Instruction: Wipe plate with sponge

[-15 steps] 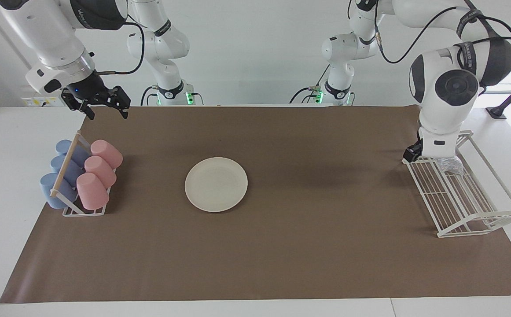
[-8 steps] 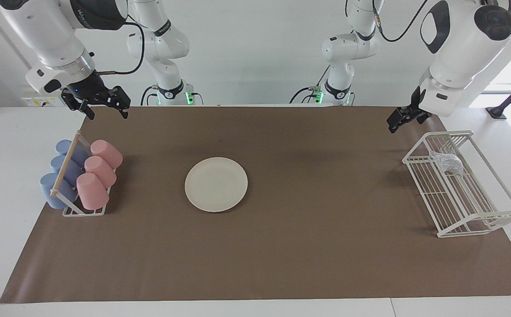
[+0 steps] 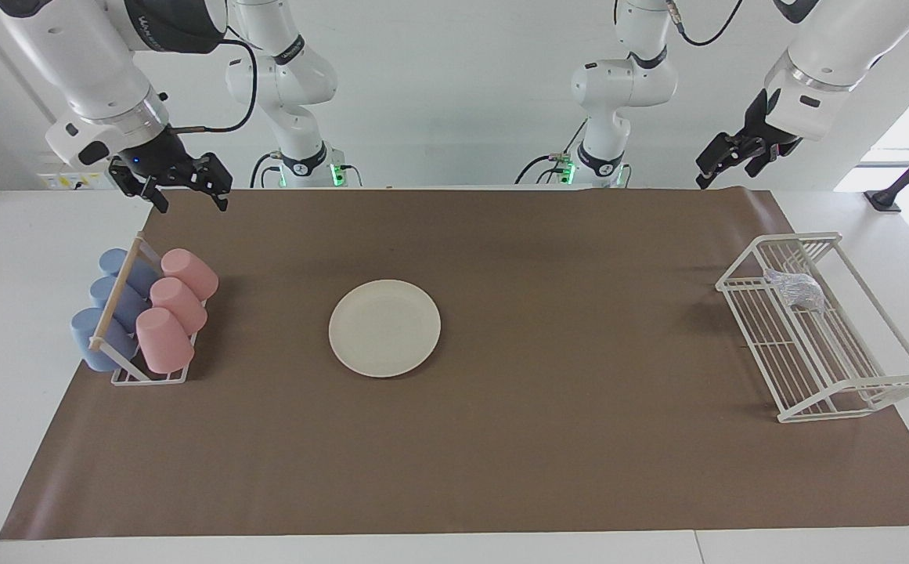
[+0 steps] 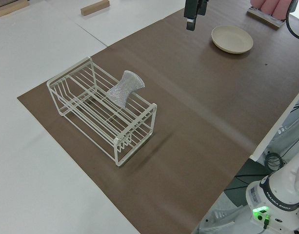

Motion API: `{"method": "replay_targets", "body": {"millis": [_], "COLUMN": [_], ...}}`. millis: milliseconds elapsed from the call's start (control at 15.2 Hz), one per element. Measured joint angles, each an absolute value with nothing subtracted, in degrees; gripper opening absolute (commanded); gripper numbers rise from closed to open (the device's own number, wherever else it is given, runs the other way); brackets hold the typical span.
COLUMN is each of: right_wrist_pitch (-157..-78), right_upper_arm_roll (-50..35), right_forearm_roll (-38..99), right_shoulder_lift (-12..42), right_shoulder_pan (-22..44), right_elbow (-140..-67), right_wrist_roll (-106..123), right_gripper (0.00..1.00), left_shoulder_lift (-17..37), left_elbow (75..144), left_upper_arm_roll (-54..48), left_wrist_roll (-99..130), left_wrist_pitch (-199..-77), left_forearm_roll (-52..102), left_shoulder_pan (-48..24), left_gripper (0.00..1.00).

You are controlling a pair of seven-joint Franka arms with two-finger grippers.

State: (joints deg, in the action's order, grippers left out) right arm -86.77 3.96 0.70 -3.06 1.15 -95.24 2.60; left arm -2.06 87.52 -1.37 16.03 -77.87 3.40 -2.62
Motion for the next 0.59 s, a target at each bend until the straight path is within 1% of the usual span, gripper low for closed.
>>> {"method": "replay_targets", "body": {"millis": [197, 592], "right_wrist_pitch": [-86.77, -86.77], "right_upper_arm_roll": [3.96, 3.80], "right_forearm_roll": [0.70, 0.71], "right_shoulder_lift": [-3.06, -3.06], "right_shoulder_pan": [1.15, 1.15], "right_elbow": [-95.23, -95.20], "right_wrist_roll": [2.60, 2.60], "right_gripper": [1.00, 1.00], "left_shoulder_lift": [-0.82, -0.68], "left_elbow": [87.62, 87.59], "left_upper_arm_roll": [-1.16, -1.17], "left_wrist_roll": [15.75, 12.54], "left_wrist_pitch": [-77.87, -77.99], "left_forearm_roll": [3.74, 2.72], "left_shoulder_pan": [-2.66, -2.69], "left_gripper": [1.00, 1.00]}}
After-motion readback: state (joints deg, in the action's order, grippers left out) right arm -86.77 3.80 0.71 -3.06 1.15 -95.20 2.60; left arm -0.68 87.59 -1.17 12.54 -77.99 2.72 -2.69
